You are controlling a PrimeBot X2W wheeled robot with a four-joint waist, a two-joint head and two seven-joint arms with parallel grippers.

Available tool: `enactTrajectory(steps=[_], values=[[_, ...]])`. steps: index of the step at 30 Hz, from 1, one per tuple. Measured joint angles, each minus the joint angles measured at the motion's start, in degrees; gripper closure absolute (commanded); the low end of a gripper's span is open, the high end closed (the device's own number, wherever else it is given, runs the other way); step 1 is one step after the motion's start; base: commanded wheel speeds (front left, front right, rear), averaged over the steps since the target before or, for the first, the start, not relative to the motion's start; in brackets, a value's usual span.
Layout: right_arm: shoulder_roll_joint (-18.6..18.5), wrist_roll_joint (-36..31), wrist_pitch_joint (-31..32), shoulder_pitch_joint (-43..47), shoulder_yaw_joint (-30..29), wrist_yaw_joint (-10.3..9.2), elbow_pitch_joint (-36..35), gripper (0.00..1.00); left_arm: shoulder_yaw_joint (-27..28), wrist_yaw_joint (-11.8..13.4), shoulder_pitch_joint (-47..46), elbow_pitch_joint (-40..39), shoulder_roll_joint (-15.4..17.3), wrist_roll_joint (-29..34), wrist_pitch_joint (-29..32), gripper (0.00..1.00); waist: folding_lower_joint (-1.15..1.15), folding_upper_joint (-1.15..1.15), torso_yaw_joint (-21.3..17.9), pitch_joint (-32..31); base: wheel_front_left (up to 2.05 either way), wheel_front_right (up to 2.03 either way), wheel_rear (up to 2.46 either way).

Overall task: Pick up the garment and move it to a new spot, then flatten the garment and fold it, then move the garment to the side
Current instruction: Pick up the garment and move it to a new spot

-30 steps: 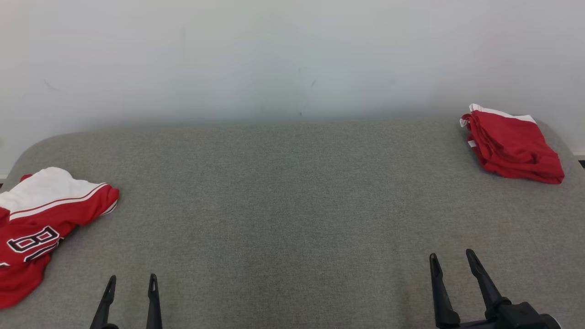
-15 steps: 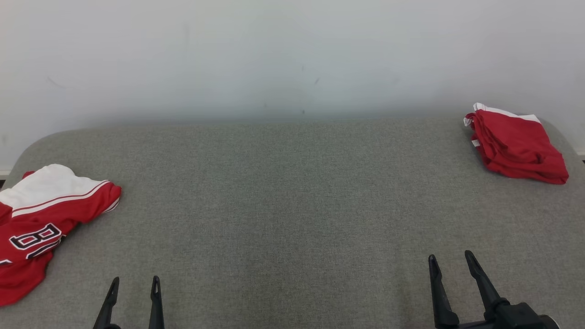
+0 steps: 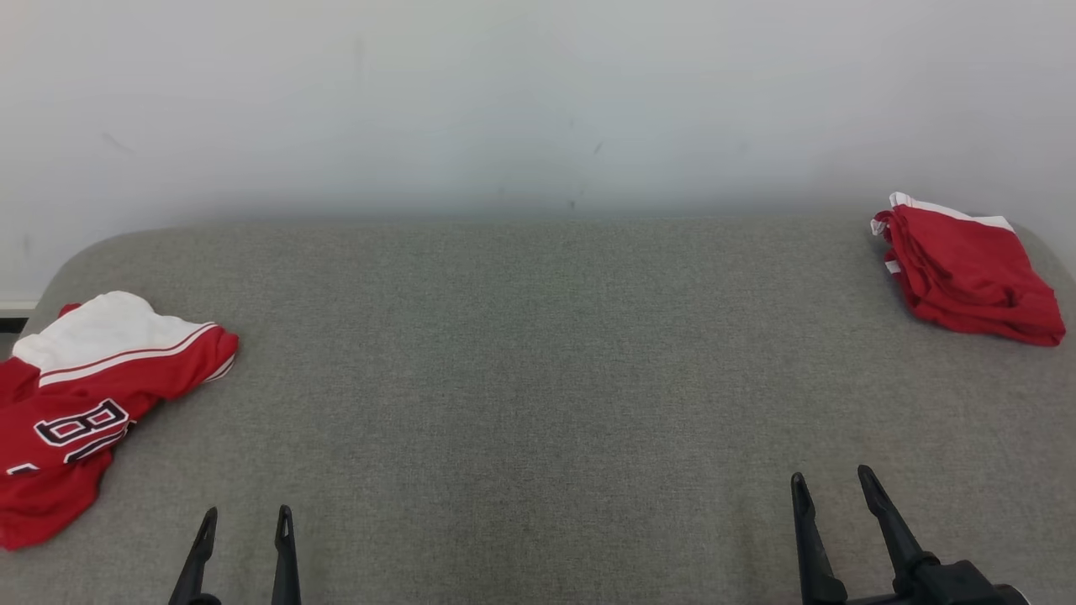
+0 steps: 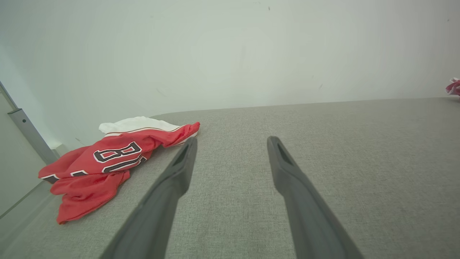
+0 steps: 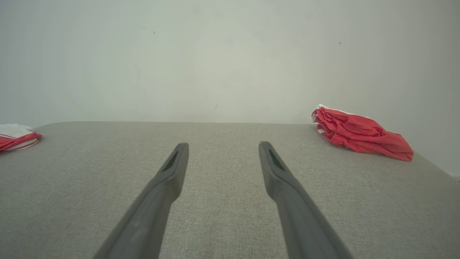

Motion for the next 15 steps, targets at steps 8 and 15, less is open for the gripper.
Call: enactTrajectory(steps=[8, 15], values=[[0.01, 0.20, 0.00, 0.50, -0.12, 0.01, 0.30, 0.00, -0.40, 0.46, -0.11, 0.09, 0.13, -0.10, 0.01, 0.00, 0.00, 0.00, 2.54, 0.02, 0.00, 0.00, 0.00], [0.01, 0.96, 0.00, 0.79, -0.41, 0.00, 0.65, 0.00, -0.29, 0.79, -0.28, 0.33, 0.68, -0.52, 0.01, 0.00, 0.00, 0.00, 6.70, 0.23, 0.00, 0.00, 0.00]])
